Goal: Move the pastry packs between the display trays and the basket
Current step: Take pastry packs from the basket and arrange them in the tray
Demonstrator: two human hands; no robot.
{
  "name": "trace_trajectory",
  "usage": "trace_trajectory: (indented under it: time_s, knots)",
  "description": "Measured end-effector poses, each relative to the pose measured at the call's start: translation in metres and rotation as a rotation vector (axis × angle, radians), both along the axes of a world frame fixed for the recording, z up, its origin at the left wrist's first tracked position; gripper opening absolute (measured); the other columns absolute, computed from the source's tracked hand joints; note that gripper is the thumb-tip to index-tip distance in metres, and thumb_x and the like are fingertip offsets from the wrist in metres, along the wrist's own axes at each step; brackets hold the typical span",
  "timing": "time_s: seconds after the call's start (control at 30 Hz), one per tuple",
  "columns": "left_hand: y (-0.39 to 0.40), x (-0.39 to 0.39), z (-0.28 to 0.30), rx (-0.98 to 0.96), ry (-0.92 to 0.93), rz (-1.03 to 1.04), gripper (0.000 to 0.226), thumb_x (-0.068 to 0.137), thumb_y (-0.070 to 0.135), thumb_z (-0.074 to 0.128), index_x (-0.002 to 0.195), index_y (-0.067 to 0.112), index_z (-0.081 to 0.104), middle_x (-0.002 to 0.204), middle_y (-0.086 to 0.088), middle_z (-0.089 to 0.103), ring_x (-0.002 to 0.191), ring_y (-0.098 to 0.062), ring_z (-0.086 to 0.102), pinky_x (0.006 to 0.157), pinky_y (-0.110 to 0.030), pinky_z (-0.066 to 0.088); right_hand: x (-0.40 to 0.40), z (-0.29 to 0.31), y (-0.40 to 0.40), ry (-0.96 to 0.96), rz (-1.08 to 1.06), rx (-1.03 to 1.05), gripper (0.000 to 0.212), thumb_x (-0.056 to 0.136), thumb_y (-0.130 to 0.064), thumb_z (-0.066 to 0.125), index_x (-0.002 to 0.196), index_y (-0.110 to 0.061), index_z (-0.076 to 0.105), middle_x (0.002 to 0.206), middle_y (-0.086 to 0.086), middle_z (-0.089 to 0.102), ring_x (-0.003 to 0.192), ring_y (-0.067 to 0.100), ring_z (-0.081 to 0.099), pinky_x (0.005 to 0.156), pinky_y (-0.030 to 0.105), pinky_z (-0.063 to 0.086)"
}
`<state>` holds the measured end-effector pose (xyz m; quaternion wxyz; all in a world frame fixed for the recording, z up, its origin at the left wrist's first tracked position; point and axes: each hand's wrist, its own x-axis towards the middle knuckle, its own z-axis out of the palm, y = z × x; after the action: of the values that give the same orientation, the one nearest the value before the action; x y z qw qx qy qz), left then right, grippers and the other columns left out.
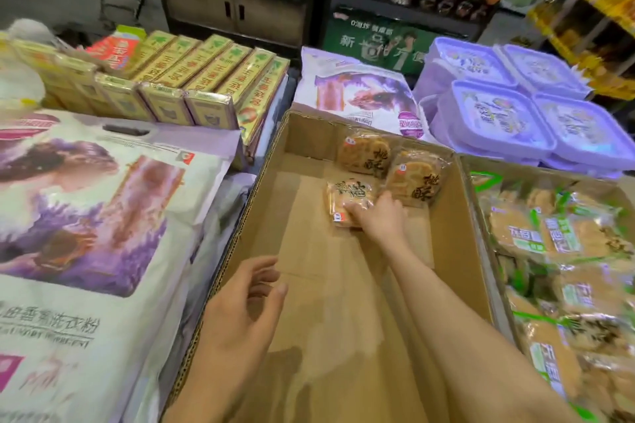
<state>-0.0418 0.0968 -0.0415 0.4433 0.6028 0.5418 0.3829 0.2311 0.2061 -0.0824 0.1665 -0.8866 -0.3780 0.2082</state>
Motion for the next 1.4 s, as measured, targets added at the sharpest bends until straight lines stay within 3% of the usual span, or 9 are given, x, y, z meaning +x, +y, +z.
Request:
trace_trajectory:
  time_s: [0.17, 0.33, 0.47, 0.57, 0.7, 0.97, 1.1, 1.27, 1.4]
  knots:
    - [0.002, 0.001, -0.001, 0.008, 0.02, -0.004, 0.034, 0.088, 0.015, 0.074, 0.111, 0.039, 0.064, 0.098, 0.022, 0.07, 0.09, -0.007, 0.069, 0.077, -0.011, 0.051, 0.003, 0.005, 0.021, 0.111, -0.017, -0.054, 0.102, 0.063, -0.066, 0.085, 0.135, -0.007, 0.046, 0.141, 0.017, 0.053, 0.131, 0.037, 0.048, 0.106, 0.047, 0.043]
    - [0.002, 0.008, 0.006, -0.008, -0.039, -0.035, 0.034, 0.089, 0.012, 0.073, 0.111, 0.037, 0.065, 0.096, 0.017, 0.072, 0.088, -0.008, 0.069, 0.076, -0.013, 0.051, 0.007, 0.012, -0.005, 0.322, 0.011, 0.142, 0.062, 0.066, -0.035, 0.093, 0.111, -0.013, 0.056, 0.117, 0.005, 0.067, 0.105, 0.023, 0.063, 0.091, 0.04, 0.054]
    - [0.02, 0.036, 0.029, 0.027, -0.048, -0.128, 0.03, 0.09, 0.012, 0.072, 0.109, 0.034, 0.065, 0.094, 0.015, 0.072, 0.084, -0.008, 0.068, 0.075, -0.012, 0.05, 0.013, 0.04, -0.06, 0.468, -0.028, 0.354, 0.043, 0.086, -0.023, 0.08, 0.111, -0.017, 0.046, 0.104, -0.004, 0.062, 0.087, 0.005, 0.06, 0.062, 0.018, 0.051]
    - [0.044, 0.078, 0.049, 0.107, -0.013, -0.212, 0.027, 0.092, 0.019, 0.071, 0.109, 0.037, 0.061, 0.09, 0.012, 0.07, 0.083, -0.005, 0.065, 0.07, -0.013, 0.049, 0.031, 0.056, -0.103, 0.463, -0.139, 0.58, 0.042, 0.088, -0.019, 0.077, 0.117, -0.02, 0.046, 0.107, -0.006, 0.062, 0.097, 0.006, 0.062, 0.088, 0.032, 0.053]
    - [0.09, 0.154, 0.049, 0.173, 0.034, -0.309, 0.025, 0.093, 0.025, 0.069, 0.115, 0.032, 0.06, 0.094, 0.012, 0.065, 0.08, 0.001, 0.061, 0.073, -0.021, 0.05, 0.054, 0.082, -0.152, 0.456, -0.305, 0.796, 0.043, 0.089, -0.013, 0.074, 0.121, -0.022, 0.046, 0.109, -0.017, 0.055, 0.088, -0.018, 0.057, 0.077, 0.007, 0.046]
    - [0.167, 0.269, -0.032, -0.087, 0.219, -0.242, 0.07, 0.08, 0.042, 0.083, 0.133, 0.012, 0.048, 0.128, -0.007, 0.061, 0.118, -0.027, 0.059, 0.1, -0.038, 0.047, 0.073, 0.084, -0.195, 0.569, -0.454, 0.95, 0.036, 0.088, -0.018, 0.075, 0.115, -0.026, 0.052, 0.108, -0.012, 0.057, 0.105, 0.013, 0.059, 0.092, 0.035, 0.051]
    - [0.164, 0.279, -0.059, -0.045, 0.261, -0.19, 0.049, 0.077, 0.044, 0.084, 0.106, 0.018, 0.054, 0.105, -0.001, 0.066, 0.1, -0.024, 0.061, 0.084, -0.038, 0.049, 0.076, 0.077, -0.197, 0.696, -0.445, 0.958, 0.034, 0.087, -0.018, 0.077, 0.109, -0.033, 0.056, 0.11, 0.0, 0.066, 0.103, 0.019, 0.067, 0.092, 0.052, 0.056]
    - [0.146, 0.264, -0.05, 0.131, 0.132, -0.112, 0.035, 0.085, 0.028, 0.079, 0.081, 0.019, 0.045, 0.076, 0.002, 0.047, 0.073, -0.018, 0.043, 0.063, -0.033, 0.036, 0.077, 0.079, -0.196, 0.766, -0.404, 0.975, 0.035, 0.086, -0.016, 0.077, 0.11, -0.032, 0.057, 0.109, -0.001, 0.07, 0.101, 0.014, 0.069, 0.085, 0.041, 0.058]
    - [0.12, 0.209, -0.01, 0.193, -0.013, -0.03, 0.025, 0.085, 0.026, 0.08, 0.087, 0.02, 0.056, 0.078, -0.005, 0.063, 0.072, -0.018, 0.059, 0.068, -0.037, 0.049, 0.068, 0.081, -0.192, 0.812, -0.362, 0.992, 0.037, 0.084, -0.014, 0.078, 0.112, -0.026, 0.057, 0.106, 0.0, 0.071, 0.098, 0.015, 0.071, 0.083, 0.041, 0.059]
